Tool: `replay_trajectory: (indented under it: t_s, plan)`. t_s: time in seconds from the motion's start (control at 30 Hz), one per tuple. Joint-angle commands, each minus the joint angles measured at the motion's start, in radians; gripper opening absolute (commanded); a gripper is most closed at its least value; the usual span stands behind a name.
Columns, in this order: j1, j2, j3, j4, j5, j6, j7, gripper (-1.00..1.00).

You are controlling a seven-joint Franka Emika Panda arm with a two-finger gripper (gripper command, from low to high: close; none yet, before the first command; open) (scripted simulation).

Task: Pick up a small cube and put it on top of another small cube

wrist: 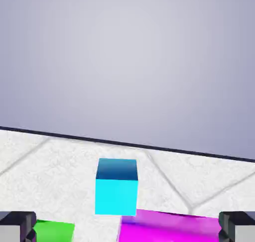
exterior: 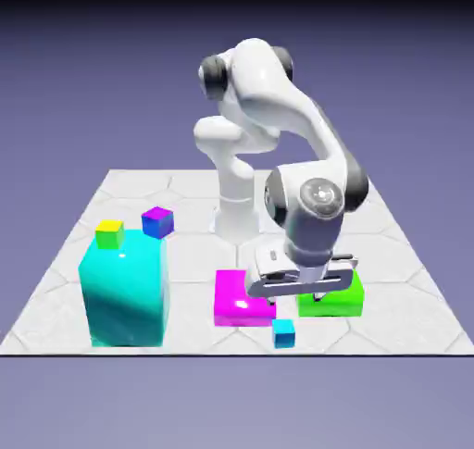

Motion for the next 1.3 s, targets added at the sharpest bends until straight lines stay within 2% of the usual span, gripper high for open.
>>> replay_trajectory:
  t_s: [0.0,0.63,1.07,1.1,1.27]
  plan:
    - [0.0,0.033,0.006,0.036,-0.003,-0.037,0.004,0.0]
    - [0.005,0.662,0.117,0.724,-0.059,-0.731,0.083,0.0]
    - [-0.072,0.513,0.128,0.298,-0.055,-0.471,0.109,0.0]
    - [-0.072,0.513,0.128,0.298,-0.055,-0.471,0.109,-1.0]
    - [-0.046,0.564,0.124,0.443,-0.056,-0.56,0.1,-1.0]
